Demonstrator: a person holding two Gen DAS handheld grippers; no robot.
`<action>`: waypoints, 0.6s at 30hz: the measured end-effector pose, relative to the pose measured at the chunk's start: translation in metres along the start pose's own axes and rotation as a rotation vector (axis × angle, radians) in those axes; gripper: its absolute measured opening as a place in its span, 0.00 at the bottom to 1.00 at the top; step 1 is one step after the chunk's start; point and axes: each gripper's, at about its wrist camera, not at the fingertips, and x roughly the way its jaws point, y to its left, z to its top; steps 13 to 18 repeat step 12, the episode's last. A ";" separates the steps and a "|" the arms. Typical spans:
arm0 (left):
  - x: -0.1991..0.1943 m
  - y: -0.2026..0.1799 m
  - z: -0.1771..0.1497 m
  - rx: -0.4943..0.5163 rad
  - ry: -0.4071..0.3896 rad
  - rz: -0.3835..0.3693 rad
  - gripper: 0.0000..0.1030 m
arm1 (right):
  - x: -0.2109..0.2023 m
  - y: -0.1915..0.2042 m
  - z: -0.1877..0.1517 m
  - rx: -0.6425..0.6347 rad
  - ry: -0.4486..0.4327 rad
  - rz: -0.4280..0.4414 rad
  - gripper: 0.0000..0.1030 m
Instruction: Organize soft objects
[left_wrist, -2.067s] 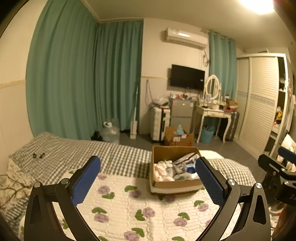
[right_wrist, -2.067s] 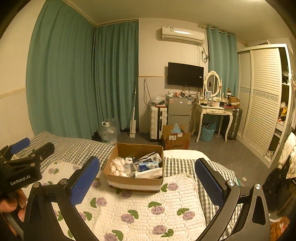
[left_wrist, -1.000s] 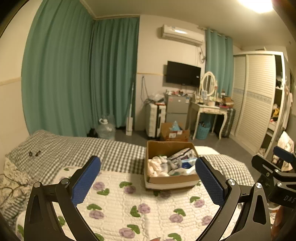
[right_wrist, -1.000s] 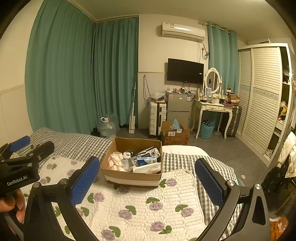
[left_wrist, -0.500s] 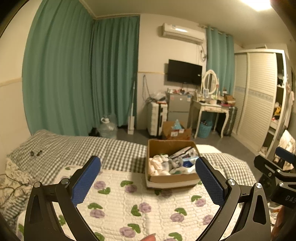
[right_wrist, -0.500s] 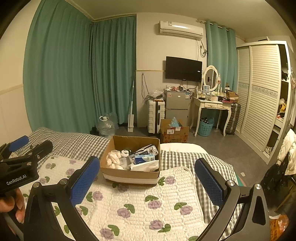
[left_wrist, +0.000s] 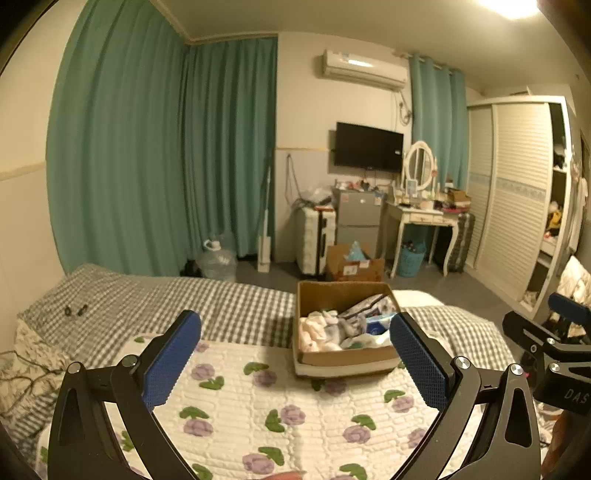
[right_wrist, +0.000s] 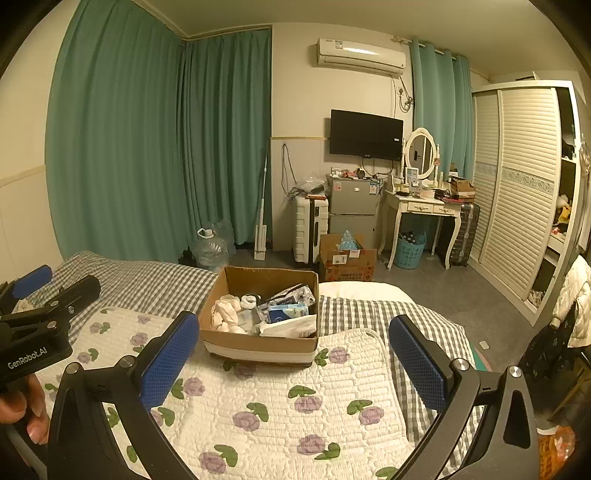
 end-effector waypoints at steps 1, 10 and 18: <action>0.000 0.000 0.000 0.001 0.000 0.000 1.00 | 0.000 0.000 0.000 -0.001 0.000 -0.001 1.00; 0.000 -0.004 -0.003 -0.005 0.007 -0.006 1.00 | 0.003 0.002 -0.002 0.002 0.007 0.001 1.00; 0.002 -0.005 -0.003 -0.005 0.017 -0.002 1.00 | 0.004 0.002 -0.003 0.003 0.010 0.002 1.00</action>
